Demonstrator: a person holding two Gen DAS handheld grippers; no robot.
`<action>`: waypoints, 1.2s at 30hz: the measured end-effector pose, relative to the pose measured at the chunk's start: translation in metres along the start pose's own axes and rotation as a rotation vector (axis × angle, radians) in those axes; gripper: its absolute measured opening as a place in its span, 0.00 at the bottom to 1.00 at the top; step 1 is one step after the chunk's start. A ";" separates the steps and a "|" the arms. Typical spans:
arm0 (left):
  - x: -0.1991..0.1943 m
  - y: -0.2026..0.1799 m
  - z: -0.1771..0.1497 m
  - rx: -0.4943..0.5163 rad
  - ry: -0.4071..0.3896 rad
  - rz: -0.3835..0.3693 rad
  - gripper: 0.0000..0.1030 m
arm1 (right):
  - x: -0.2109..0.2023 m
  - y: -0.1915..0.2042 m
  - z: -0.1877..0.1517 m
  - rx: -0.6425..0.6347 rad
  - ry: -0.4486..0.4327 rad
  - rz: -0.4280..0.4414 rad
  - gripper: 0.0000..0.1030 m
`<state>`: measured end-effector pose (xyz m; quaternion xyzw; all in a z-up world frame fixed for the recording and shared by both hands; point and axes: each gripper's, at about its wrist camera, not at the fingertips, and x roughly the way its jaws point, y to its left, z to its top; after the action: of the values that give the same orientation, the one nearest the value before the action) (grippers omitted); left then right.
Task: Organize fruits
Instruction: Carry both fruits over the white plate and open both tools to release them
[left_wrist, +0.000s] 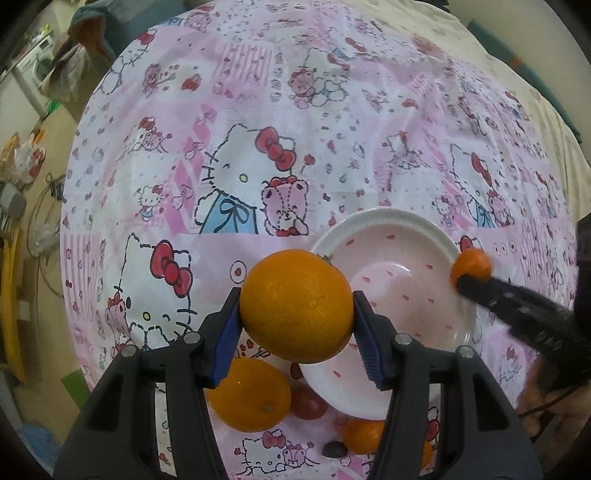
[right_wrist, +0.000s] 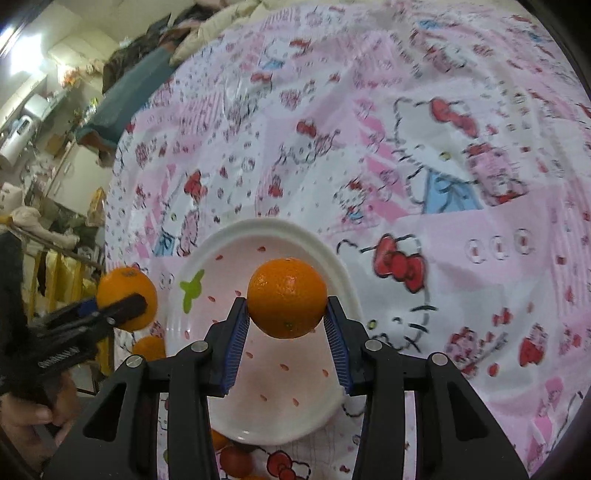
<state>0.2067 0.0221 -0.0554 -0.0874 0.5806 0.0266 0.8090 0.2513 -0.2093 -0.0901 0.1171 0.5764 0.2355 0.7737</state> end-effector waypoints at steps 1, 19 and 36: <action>0.000 0.002 0.001 -0.009 0.001 -0.003 0.51 | 0.007 0.002 0.001 -0.010 0.015 -0.011 0.42; 0.003 0.005 0.002 -0.033 0.022 -0.012 0.51 | 0.041 0.014 0.007 -0.064 0.078 -0.062 0.63; 0.049 -0.049 0.016 -0.004 0.111 -0.120 0.51 | -0.039 -0.045 0.004 0.156 -0.071 -0.030 0.63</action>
<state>0.2445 -0.0266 -0.0910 -0.1249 0.6181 -0.0254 0.7757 0.2569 -0.2673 -0.0760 0.1766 0.5669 0.1742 0.7855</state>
